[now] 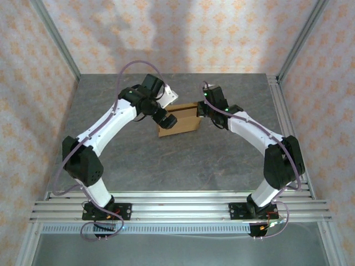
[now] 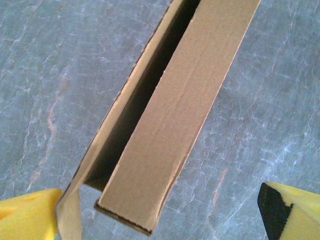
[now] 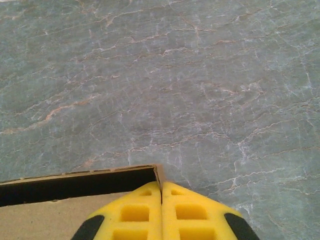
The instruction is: Fold the paper box
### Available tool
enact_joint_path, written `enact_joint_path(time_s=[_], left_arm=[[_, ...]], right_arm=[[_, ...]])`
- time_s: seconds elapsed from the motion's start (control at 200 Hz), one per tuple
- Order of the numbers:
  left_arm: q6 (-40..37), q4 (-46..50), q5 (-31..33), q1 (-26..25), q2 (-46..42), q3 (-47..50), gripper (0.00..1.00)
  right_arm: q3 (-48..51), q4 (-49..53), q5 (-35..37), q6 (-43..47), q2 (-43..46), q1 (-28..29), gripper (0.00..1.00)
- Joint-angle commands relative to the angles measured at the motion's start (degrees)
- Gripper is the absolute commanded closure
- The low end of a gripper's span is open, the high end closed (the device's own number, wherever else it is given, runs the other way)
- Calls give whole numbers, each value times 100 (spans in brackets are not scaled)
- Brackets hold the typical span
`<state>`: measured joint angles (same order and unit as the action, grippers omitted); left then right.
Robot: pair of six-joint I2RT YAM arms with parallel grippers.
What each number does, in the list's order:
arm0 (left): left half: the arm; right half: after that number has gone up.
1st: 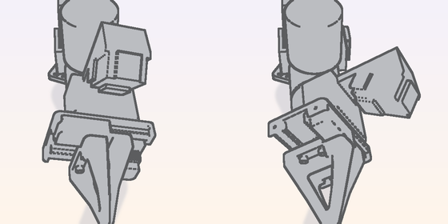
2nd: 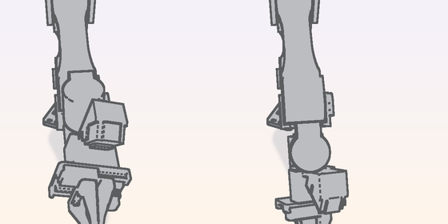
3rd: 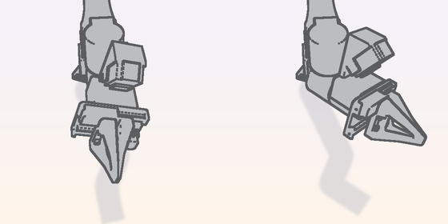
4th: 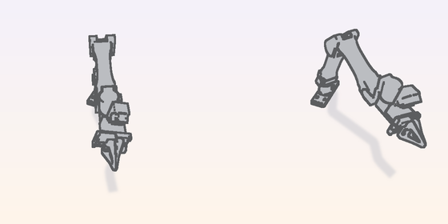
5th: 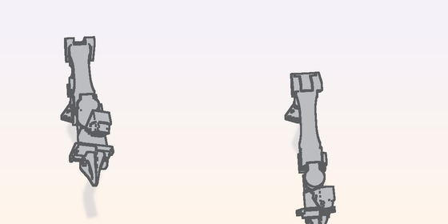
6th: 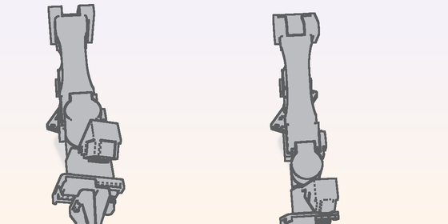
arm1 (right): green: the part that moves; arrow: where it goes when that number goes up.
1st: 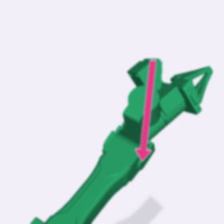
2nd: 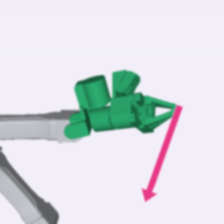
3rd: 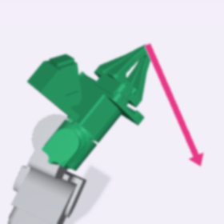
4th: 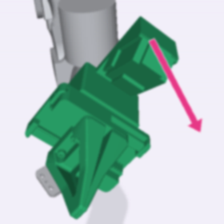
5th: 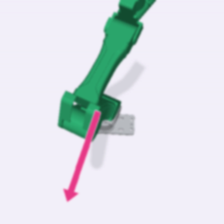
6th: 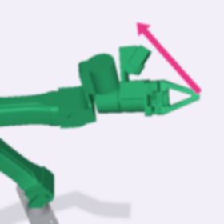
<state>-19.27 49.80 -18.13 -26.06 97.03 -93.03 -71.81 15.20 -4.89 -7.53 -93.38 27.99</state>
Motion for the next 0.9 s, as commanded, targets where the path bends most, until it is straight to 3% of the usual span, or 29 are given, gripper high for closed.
enact_joint_path(time_s=[0.0,0.365,0.736,0.896], left_arm=[[498,-221,235,122,-223,131,0],[1561,-878,877,472,-956,659,5],[1833,-1071,1327,718,-822,788,5],[2000,-1015,1153,970,-534,629,8]], right_arm=[[-128,385,111,-82,-132,49,100],[-315,570,214,-80,-169,111,100],[-764,821,367,-117,-523,164,100],[-1046,988,291,75,-651,164,99]])
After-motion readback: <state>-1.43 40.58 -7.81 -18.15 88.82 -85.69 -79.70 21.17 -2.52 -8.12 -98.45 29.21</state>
